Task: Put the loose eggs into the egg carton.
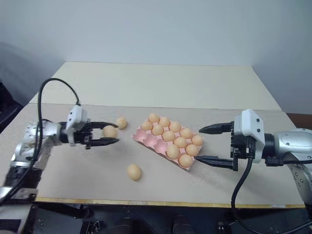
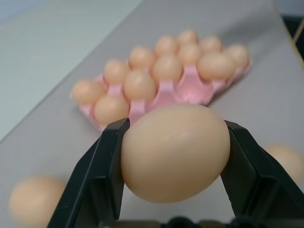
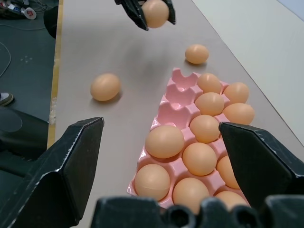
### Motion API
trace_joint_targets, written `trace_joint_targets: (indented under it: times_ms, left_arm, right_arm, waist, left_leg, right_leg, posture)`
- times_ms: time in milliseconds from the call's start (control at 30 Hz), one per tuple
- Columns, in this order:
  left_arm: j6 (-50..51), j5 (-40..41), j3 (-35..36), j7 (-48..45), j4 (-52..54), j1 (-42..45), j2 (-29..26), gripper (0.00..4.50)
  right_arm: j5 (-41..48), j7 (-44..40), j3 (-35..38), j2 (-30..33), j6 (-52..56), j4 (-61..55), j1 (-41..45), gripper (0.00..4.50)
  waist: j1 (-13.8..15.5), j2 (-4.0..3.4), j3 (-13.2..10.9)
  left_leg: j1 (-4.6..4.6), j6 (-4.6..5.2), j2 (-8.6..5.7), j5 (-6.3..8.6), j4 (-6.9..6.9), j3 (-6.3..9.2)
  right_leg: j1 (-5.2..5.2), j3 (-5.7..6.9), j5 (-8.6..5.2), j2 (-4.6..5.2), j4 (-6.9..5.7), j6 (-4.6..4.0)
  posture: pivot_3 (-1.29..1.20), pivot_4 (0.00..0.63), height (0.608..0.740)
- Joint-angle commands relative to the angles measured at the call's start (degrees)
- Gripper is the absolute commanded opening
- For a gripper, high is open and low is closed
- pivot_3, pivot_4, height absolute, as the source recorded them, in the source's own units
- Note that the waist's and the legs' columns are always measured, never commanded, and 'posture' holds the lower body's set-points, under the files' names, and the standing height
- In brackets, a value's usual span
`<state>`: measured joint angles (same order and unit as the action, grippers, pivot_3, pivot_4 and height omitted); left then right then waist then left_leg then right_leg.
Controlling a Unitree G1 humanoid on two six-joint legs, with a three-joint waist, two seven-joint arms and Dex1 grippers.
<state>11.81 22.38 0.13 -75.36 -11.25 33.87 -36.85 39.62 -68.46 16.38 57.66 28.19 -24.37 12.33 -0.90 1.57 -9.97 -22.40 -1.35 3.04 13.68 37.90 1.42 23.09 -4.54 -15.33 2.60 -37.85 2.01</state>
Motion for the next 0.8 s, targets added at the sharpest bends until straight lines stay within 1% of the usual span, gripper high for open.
trace_joint_targets:
  times_ms: [33,167,233,333,433,600,667,700,800]
  left_arm:
    - [-0.7,-0.6,-2.9,3.0,1.4,2.7,5.1,2.46]
    - [-3.6,-4.1,-7.0,4.8,-2.3,5.3,11.3,2.46]
    - [-4.6,-5.4,-8.3,5.2,-4.1,6.4,13.2,2.46]
    - [-6.6,-8.1,-10.8,5.8,-6.7,7.8,15.3,2.46]
    - [-9.5,-11.3,-12.6,7.0,-10.1,9.0,16.6,2.46]
    - [-9.9,-10.6,-12.4,5.0,-12.4,10.3,18.1,2.46]
    - [-9.7,-10.7,-12.5,4.8,-12.8,10.5,18.6,3.18]
    - [-9.5,-11.1,-12.6,5.0,-12.9,10.6,18.8,3.36]
    - [-10.0,-11.9,-12.5,5.9,-13.6,10.8,19.4,4.37]
  right_arm:
    - [1.1,0.5,1.5,0.1,-0.3,-1.4,0.5,4.5]
    - [1.1,1.0,1.8,0.2,-0.1,-1.9,0.2,4.5]
    - [1.2,1.2,2.0,0.3,0.0,-2.1,0.0,4.5]
    - [1.4,1.6,2.5,0.4,0.3,-2.7,-0.7,4.5]
    - [1.6,2.1,3.1,0.4,0.5,-3.2,-1.4,4.5]
    - [1.8,2.8,3.7,0.3,0.6,-3.9,-2.4,4.5]
    - [1.9,3.1,3.7,0.3,0.6,-4.1,-2.5,4.5]
    - [1.9,3.3,3.7,0.2,0.7,-4.1,-2.6,4.5]
    - [1.9,3.6,3.6,0.1,0.7,-4.2,-2.6,4.5]
  waist:
    - [0.1,0.0,0.0]
    - [0.1,0.01,0.0]
    - [-0.1,0.01,0.0]
    - [-0.4,0.01,0.0]
    - [0.0,0.01,0.0]
    - [0.0,0.01,0.0]
    - [0.1,0.01,0.0]
    - [0.1,0.01,0.0]
    - [0.0,0.01,0.0]
  left_leg:
    - [-0.02,0.0,0.0,0.0,0.0,0.0]
    - [0.0,0.0,-0.03,0.0,0.03,0.02]
    - [0.01,0.0,-0.04,0.0,0.04,0.02]
    - [0.02,0.01,-0.04,0.0,0.03,0.02]
    - [0.02,0.01,-0.07,0.0,0.04,0.02]
    - [-0.01,0.01,-0.08,0.0,0.04,0.02]
    - [-0.01,0.01,-0.08,0.0,0.04,0.02]
    - [0.0,0.01,-0.08,0.0,0.04,0.02]
    - [0.01,0.01,-0.08,0.0,0.04,0.02]
  right_leg:
    - [0.01,0.0,0.0,0.0,0.01,0.0]
    - [-0.03,-0.01,0.02,0.0,0.01,0.01]
    - [-0.05,-0.01,0.02,0.0,0.0,0.01]
    - [-0.02,-0.06,0.02,-0.02,0.0,0.01]
    - [-0.05,-0.07,0.02,0.0,0.01,0.02]
    - [-0.04,-0.07,0.02,0.0,0.05,0.04]
    - [-0.04,-0.07,0.03,0.0,0.05,0.04]
    - [-0.05,-0.07,0.03,0.0,0.05,0.05]
    - [-0.05,-0.07,0.03,0.0,0.04,0.05]
  posture:
    - [0.0,0.15,0.74]
    - [0.0,0.15,0.74]
    - [0.0,0.15,0.74]
    - [0.0,0.15,0.74]
    - [0.0,0.15,0.74]
    - [0.0,0.15,0.74]
    - [0.0,0.15,0.74]
    - [0.0,0.15,0.74]
    - [0.0,0.15,0.74]
